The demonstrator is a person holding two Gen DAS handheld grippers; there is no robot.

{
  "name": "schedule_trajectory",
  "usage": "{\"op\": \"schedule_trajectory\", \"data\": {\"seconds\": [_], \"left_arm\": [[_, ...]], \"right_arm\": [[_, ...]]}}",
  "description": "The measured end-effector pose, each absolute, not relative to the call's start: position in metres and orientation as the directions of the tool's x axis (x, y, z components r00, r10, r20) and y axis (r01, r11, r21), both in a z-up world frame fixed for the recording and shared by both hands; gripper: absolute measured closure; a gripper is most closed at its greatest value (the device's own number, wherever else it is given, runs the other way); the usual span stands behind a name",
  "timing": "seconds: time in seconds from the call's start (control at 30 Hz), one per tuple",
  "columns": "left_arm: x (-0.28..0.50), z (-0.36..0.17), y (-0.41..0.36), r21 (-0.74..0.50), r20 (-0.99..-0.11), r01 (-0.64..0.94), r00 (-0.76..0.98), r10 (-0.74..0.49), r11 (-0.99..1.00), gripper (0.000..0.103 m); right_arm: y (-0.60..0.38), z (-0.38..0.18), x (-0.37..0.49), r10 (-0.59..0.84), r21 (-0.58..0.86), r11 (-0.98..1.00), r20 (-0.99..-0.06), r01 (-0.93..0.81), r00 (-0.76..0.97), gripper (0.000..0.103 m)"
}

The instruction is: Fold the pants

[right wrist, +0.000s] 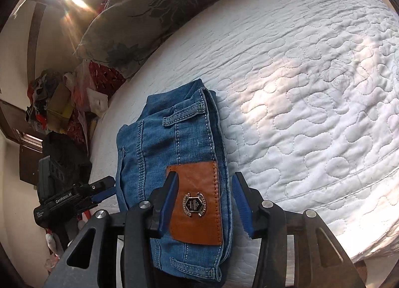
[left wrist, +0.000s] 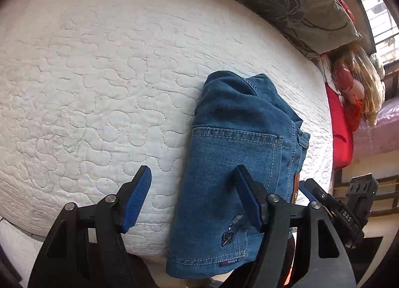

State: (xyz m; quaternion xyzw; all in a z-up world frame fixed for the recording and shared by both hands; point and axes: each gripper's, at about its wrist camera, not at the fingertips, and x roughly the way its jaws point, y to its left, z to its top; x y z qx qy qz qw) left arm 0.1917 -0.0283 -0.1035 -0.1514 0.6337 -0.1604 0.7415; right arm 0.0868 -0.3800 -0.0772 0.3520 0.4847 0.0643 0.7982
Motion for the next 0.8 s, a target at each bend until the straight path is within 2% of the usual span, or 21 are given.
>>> {"op": "schedule_trajectory", "data": {"seconds": [0.17,0.4,0.5,0.8], "left_arm": [[0.215,-0.111,-0.033,-0.495,-0.864,-0.007,0.11,-0.491,0.869,0.035],[0.241,-0.113,-0.051,-0.495,-0.866,-0.051,0.114,-0.487,0.868,0.035],[0.252,-0.103,-0.043,-0.553,-0.83,-0.069,0.138,-0.541,0.831,0.035],[0.292,-0.1,-0.084,-0.405,-0.91,0.153,0.023,-0.413,0.901,0.035]], "right_arm": [[-0.383,-0.083,0.115,0.437,0.65,0.714,-0.703,0.259,0.561,0.054],[-0.375,-0.087,0.143,0.393,0.601,0.762,-0.726,0.243,0.564,0.052],[-0.377,-0.083,0.142,0.4,0.615,0.754,-0.709,0.231,0.581,0.052],[-0.375,-0.071,0.135,0.518,0.665,0.744,-0.633,0.062,0.576,0.056]]}}
